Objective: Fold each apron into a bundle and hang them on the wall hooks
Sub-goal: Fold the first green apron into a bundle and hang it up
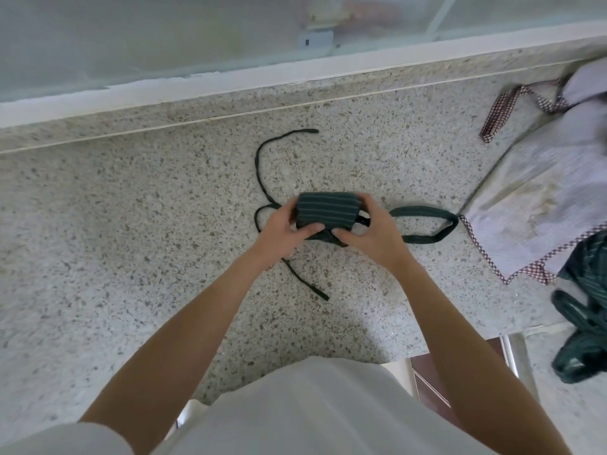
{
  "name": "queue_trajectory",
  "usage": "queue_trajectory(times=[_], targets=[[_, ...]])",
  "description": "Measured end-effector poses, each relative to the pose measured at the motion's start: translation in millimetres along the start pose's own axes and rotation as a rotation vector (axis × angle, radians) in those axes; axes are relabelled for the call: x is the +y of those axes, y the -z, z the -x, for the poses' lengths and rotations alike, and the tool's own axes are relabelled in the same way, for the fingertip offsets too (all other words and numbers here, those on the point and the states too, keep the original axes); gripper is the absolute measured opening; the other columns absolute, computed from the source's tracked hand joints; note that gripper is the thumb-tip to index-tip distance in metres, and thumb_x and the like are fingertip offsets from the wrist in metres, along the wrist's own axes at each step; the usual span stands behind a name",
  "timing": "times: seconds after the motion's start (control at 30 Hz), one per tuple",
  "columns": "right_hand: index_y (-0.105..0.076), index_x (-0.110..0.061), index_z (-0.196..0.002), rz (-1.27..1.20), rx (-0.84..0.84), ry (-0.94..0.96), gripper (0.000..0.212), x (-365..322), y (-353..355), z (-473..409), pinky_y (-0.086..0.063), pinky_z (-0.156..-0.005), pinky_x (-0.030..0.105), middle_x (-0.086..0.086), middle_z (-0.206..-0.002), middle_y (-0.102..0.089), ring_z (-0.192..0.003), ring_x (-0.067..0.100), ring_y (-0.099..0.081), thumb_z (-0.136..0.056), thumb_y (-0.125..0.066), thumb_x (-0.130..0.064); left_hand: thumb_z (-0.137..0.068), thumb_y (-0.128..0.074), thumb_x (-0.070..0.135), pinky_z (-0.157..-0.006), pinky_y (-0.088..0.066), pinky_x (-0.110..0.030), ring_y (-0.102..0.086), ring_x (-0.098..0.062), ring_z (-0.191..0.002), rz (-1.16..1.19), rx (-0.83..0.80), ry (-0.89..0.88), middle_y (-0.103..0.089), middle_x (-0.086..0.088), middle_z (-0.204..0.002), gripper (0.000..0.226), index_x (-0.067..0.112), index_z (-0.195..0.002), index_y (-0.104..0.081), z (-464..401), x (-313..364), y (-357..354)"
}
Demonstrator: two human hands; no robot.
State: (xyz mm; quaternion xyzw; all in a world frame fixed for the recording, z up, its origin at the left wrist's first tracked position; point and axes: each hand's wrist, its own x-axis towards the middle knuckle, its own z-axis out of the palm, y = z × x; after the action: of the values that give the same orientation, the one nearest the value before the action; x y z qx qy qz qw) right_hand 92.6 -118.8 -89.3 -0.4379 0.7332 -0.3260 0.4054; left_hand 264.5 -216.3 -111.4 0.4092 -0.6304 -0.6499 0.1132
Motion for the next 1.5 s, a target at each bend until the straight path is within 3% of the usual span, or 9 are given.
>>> queue_trajectory(times=[0.17, 0.4, 0.53, 0.9, 1.0, 1.1, 1.17, 1.33, 1.5], targets=[[-0.045, -0.022, -0.126, -0.127, -0.117, -0.121, 0.065, -28.7, 12.7, 13.1, -0.049, -0.087, 0.021, -0.011, -0.113, -0.059, -0.104, 0.005, -0.058, -0.071, -0.08, -0.026, -0.086, -0.066, 0.02, -0.082, -0.05, -0.015, -0.06, 0.0, -0.098, 0.128, 0.09, 0.005, -0.061, 0.009, -0.11, 0.036, 0.024, -0.118, -0.051, 21.6, 22.3, -3.8], [-0.05, -0.013, -0.119, -0.539, 0.236, -0.275, 0.045, -49.4, 12.4, 43.0, -0.058, -0.066, 0.029, 0.003, -0.104, -0.064, -0.085, 0.016, -0.066, -0.08, -0.073, -0.018, -0.094, -0.051, 0.032, -0.058, -0.041, -0.013, -0.054, -0.002, -0.054, -0.037, 0.199, -0.03, -0.061, 0.002, -0.063, 0.024, 0.018, -0.09, -0.07, 63.2, 22.3, -7.4], [-0.057, -0.01, -0.106, -0.843, 0.289, -0.304, 0.029, -51.4, 21.8, 62.0, -0.052, -0.052, 0.029, 0.009, -0.092, -0.069, -0.064, 0.021, -0.067, -0.082, -0.071, -0.017, -0.091, -0.059, 0.019, -0.055, -0.049, -0.013, -0.06, -0.001, -0.051, -0.05, 0.236, -0.03, -0.065, 0.005, -0.067, 0.016, 0.01, -0.099, -0.07, 86.7, 18.3, -3.5], [-0.041, -0.011, -0.112, -0.9, 0.63, -0.213, 0.046, -65.6, 8.8, 81.5, -0.056, -0.06, 0.026, 0.007, -0.1, -0.059, -0.083, 0.021, -0.064, -0.08, -0.074, -0.018, -0.092, -0.058, 0.023, -0.06, -0.049, -0.029, -0.059, -0.016, -0.067, -0.561, 0.283, -0.31, -0.064, 0.002, -0.081, 0.024, 0.016, -0.112, -0.068, 132.6, 7.2, 8.4], [-0.041, -0.011, -0.12, -0.4, 0.737, -0.063, 0.055, -63.7, 13.5, 79.4, -0.053, -0.073, 0.023, 0.005, -0.11, -0.055, -0.092, 0.012, -0.058, -0.078, -0.076, -0.022, -0.093, -0.055, 0.027, -0.059, -0.046, -0.027, -0.055, -0.011, -0.065, -0.767, 0.197, -0.431, -0.063, 0.005, -0.082, 0.024, 0.016, -0.108, -0.07, 140.8, 17.0, 9.1], [-0.047, -0.015, -0.125, 0.451, 0.489, 0.221, 0.055, -56.6, 19.0, 81.2, -0.047, -0.087, 0.029, 0.004, -0.12, -0.052, -0.098, 0.012, -0.052, -0.077, -0.074, -0.018, -0.095, -0.05, 0.029, -0.066, -0.04, -0.02, -0.052, -0.005, -0.072, -0.956, 0.221, -0.57, -0.066, 0.003, -0.092, 0.024, 0.018, -0.105, -0.069, 140.0, 41.0, 20.1], [-0.048, -0.021, -0.128, 0.657, 0.17, 0.345, 0.055, -55.5, 18.0, 84.0, -0.051, -0.09, 0.039, 0.001, -0.121, -0.053, -0.101, 0.016, -0.057, -0.078, -0.071, -0.015, -0.095, -0.048, 0.034, -0.065, -0.036, -0.017, -0.05, -0.005, -0.076, -1.051, 0.259, -0.591, -0.065, 0.003, -0.091, 0.026, 0.018, -0.103, -0.068, 134.1, 59.5, 35.4], [-0.052, -0.021, -0.124, 0.397, -0.364, 0.331, 0.053, -67.0, 9.2, 94.5, -0.045, -0.095, 0.032, -0.004, -0.116, -0.059, -0.104, 0.01, -0.055, -0.077, -0.075, -0.014, -0.09, -0.043, 0.05, -0.057, -0.028, -0.022, -0.047, -0.007, -0.068, -1.025, 0.162, -0.548, -0.055, 0.011, -0.073, 0.037, 0.023, -0.079, -0.065, 119.5, 77.7, 52.5], [-0.052, -0.022, -0.123, -0.198, -0.376, 0.234, 0.049, -93.7, 9.4, 102.9, -0.046, -0.094, 0.023, -0.009, -0.115, -0.065, -0.112, 0.009, -0.059, -0.08, -0.072, -0.012, -0.093, -0.053, 0.029, -0.067, -0.046, -0.02, -0.056, 0.001, -0.062, -0.28, 0.06, -0.258, -0.063, 0.016, -0.067, 0.023, 0.025, -0.076, -0.067, 109.8, 66.7, 37.9]])
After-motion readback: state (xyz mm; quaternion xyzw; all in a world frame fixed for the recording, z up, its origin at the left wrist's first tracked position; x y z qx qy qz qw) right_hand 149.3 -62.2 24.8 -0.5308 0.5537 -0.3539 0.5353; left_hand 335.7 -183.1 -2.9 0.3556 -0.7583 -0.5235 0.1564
